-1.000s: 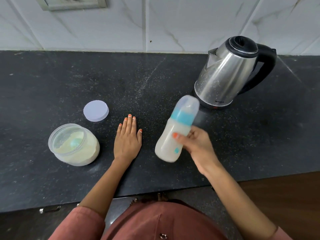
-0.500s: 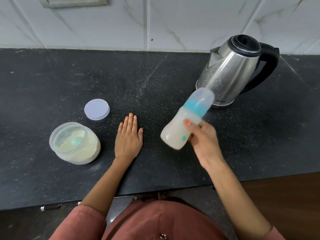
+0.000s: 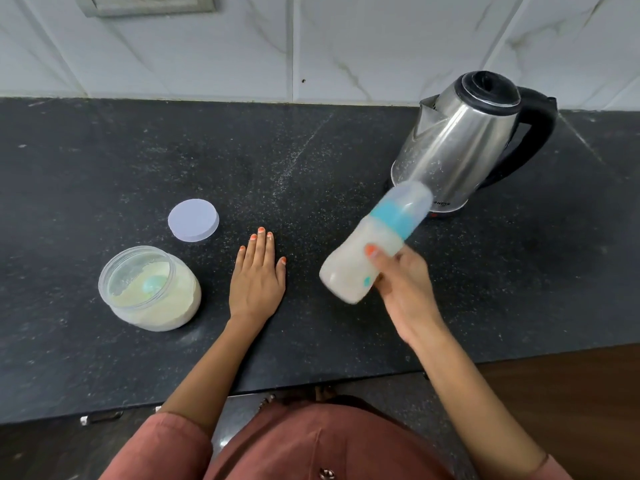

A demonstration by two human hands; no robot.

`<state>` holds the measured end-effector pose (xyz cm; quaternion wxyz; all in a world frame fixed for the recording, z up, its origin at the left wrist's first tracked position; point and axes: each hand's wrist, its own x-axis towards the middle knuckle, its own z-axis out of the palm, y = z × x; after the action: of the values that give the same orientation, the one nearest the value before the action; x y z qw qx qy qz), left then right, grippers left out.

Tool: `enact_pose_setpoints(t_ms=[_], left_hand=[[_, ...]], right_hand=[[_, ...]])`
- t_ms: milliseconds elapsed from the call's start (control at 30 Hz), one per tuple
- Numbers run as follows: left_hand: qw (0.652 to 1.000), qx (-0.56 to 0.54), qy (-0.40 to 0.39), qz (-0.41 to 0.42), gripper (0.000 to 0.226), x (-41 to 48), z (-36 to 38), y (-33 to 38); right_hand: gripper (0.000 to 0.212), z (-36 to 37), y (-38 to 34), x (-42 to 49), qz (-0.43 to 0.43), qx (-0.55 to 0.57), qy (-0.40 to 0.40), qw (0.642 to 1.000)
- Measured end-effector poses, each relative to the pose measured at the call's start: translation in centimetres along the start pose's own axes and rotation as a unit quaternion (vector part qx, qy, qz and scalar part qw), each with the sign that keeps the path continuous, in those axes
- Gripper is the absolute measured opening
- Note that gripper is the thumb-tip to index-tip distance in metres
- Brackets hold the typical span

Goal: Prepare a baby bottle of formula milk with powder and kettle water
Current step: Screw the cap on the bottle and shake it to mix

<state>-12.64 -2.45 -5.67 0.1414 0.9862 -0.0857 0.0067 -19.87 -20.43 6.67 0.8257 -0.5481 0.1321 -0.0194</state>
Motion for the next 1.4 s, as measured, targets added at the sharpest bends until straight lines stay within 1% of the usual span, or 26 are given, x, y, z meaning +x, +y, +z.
enact_pose_setpoints(t_ms=[67,100,167,233,267,333,400,467,567,633,667,767,800,867,933,967,1000,1033,1100,1133,1167,1200,1233,1300,1333,1400], left_hand=[[1.000,-0.001,-0.001,0.000,0.053,0.0,-0.1,0.0],[1.000,-0.002,0.000,0.001,0.053,0.1,-0.1,0.0],[1.000,-0.003,0.001,0.004,0.053,0.1,-0.1,0.1],[1.000,-0.003,0.002,0.005,0.053,0.1,0.0,0.0],[1.000,-0.003,0.002,0.005,0.053,0.0,0.0,0.0],[1.000,-0.004,0.002,0.004,0.053,0.0,0.0,0.0],[1.000,-0.003,0.001,0.002,0.053,0.0,0.0,0.0],[1.000,0.000,0.000,0.001,0.053,0.1,0.1,0.0],[1.000,-0.001,0.005,0.003,0.053,0.1,0.1,0.0],[1.000,0.001,0.002,0.002,0.053,0.0,0.1,0.0],[1.000,0.001,0.001,0.001,0.053,0.0,0.1,0.0],[1.000,0.004,-0.004,-0.001,0.054,0.1,0.0,0.0],[1.000,0.005,-0.004,0.000,0.054,0.1,0.0,0.0],[1.000,0.002,-0.001,0.000,0.054,0.1,0.0,0.0],[1.000,0.002,0.000,0.000,0.053,0.1,0.1,0.0],[1.000,0.002,0.000,0.001,0.053,0.0,0.1,0.0],[1.000,0.001,0.002,0.001,0.053,0.0,0.1,0.0],[1.000,-0.002,0.004,0.001,0.053,0.0,0.0,0.0],[1.000,-0.004,0.003,0.001,0.053,0.1,0.0,0.0],[1.000,-0.004,0.002,0.001,0.053,0.1,0.0,0.0],[1.000,-0.004,0.002,0.002,0.053,0.1,0.0,0.1],[1.000,-0.005,0.005,0.002,0.053,0.0,0.0,0.1],[1.000,-0.007,0.007,0.003,0.052,0.0,0.0,0.1],[1.000,-0.006,0.007,0.003,0.052,0.0,0.1,0.0],[1.000,-0.004,0.006,0.003,0.052,0.0,0.1,0.0],[1.000,-0.001,0.006,0.003,0.052,0.0,0.0,0.0]], right_hand=[[0.041,0.1,0.6,-1.0,0.024,-0.088,-0.054,0.994],[0.042,-0.1,0.4,-1.0,0.028,-0.095,-0.061,0.993],[0.043,-0.6,-0.4,-0.1,0.018,-0.014,-0.024,0.999],[0.037,-0.9,-1.4,1.0,-0.004,0.097,0.048,0.994],[0.033,-0.8,-1.6,1.2,-0.014,0.116,0.074,0.990],[0.026,-0.4,-0.9,0.6,0.001,0.070,0.063,0.996],[0.026,0.1,0.2,-1.0,0.044,-0.036,-0.006,0.998],[0.026,-0.1,0.3,-1.6,0.058,-0.065,-0.034,0.996],[0.031,-0.6,-0.8,-0.1,0.030,0.069,0.032,0.997],[0.031,-0.6,-0.9,0.6,0.004,0.116,0.065,0.991],[0.033,-0.4,-0.6,0.4,0.008,0.100,0.054,0.993],[0.041,0.1,0.9,-1.0,0.033,-0.041,-0.019,0.998],[0.043,0.0,0.9,-1.2,0.035,-0.055,-0.031,0.997],[0.045,-0.2,0.3,-0.5,0.021,0.003,-0.024,0.999],[0.045,-0.4,-0.5,0.6,-0.012,0.097,0.020,0.995],[0.044,-0.5,-0.6,0.9,-0.023,0.121,0.042,0.992],[0.042,-0.4,-0.5,0.8,-0.024,0.116,0.051,0.992],[0.037,-0.2,-0.3,0.4,-0.012,0.077,0.045,0.996],[0.029,0.2,0.3,-1.1,0.019,-0.077,-0.018,0.997],[0.033,0.2,0.5,-1.6,0.025,-0.138,-0.048,0.989],[0.036,-0.1,0.4,-1.7,0.023,-0.151,-0.060,0.986],[0.037,-0.2,0.1,-1.5,0.016,-0.118,-0.054,0.991],[0.035,-0.3,-0.4,-1.1,0.010,-0.053,-0.029,0.998],[0.033,-0.6,-0.9,0.1,-0.018,0.071,0.050,0.996],[0.030,-0.5,-1.0,0.3,-0.028,0.091,0.073,0.993],[0.024,0.0,-0.5,-0.1,-0.012,0.030,0.052,0.998]])
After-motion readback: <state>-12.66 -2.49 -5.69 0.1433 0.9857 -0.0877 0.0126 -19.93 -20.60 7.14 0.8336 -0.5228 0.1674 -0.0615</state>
